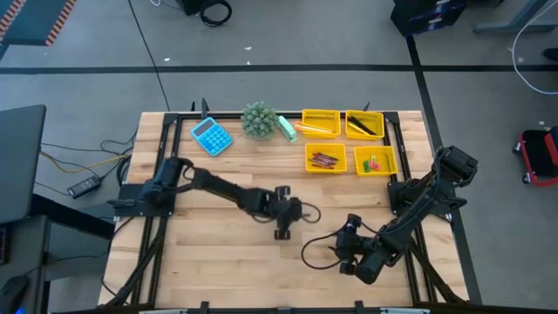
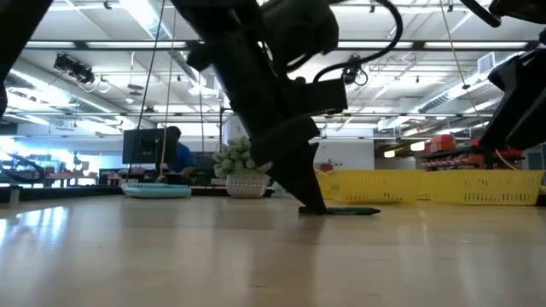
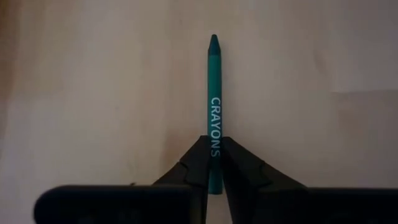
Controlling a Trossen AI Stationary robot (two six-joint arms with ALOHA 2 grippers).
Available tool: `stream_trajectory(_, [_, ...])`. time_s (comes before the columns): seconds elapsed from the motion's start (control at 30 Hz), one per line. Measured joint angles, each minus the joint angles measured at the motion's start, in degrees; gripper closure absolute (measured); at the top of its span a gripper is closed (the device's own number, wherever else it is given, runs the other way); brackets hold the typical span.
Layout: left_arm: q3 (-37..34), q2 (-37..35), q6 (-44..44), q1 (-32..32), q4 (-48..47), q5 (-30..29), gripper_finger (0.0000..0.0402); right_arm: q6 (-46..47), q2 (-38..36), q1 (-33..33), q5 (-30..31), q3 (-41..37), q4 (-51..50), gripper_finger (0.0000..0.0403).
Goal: Sort crayons/erasers/pens/pencils in bins
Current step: Put the green crayon into the bottom left yellow bin
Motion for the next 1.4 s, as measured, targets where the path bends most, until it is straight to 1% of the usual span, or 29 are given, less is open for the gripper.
stream_trajectory(0.1, [-0.04,0.07,2.59,2.28,1.24,2.36,0.0356,-0.33,0.00,-0.80,0.00,0.02,-3.68,0.0213])
stream_trajectory(0.23, [-0.07,0.09,3.48,3.88,2.53,5.30,0.0361,2.32,0.00,-1.90,0.71,0.00,-8.75,0.0213])
stream_trajectory(0.4, [-0.07,0.11,3.24,4.14,2.82,6.30,0.0362,-0.43,0.00,-2.28,1.73,0.00,-9.43,0.0213])
stream_trajectory(0.57, [-0.08,0.15,2.70,4.12,2.97,6.46,0.0342,1.13,0.00,-2.57,3.57,0.00,-9.52,0.0213])
stream_trajectory(0.83, [-0.21,0.33,0.55,3.73,6.25,6.32,0.0306,-0.92,0.00,-2.88,7.06,0.00,-10.35,0.0213])
stream_trajectory(1.03, [-0.22,0.42,0.08,3.69,7.82,6.35,0.0281,-3.78,-0.09,-5.05,7.02,0.00,-11.60,0.0213])
stream_trajectory(1.13, [-0.24,0.46,2.18,3.69,8.81,6.41,0.0271,-5.95,-0.85,-6.38,6.55,0.00,-11.70,0.0213])
stream_trajectory(1.4, [-0.19,-2.40,4.59,3.57,7.52,6.09,0.0248,-9.86,-6.02,-7.79,6.27,0.00,-13.35,0.0213])
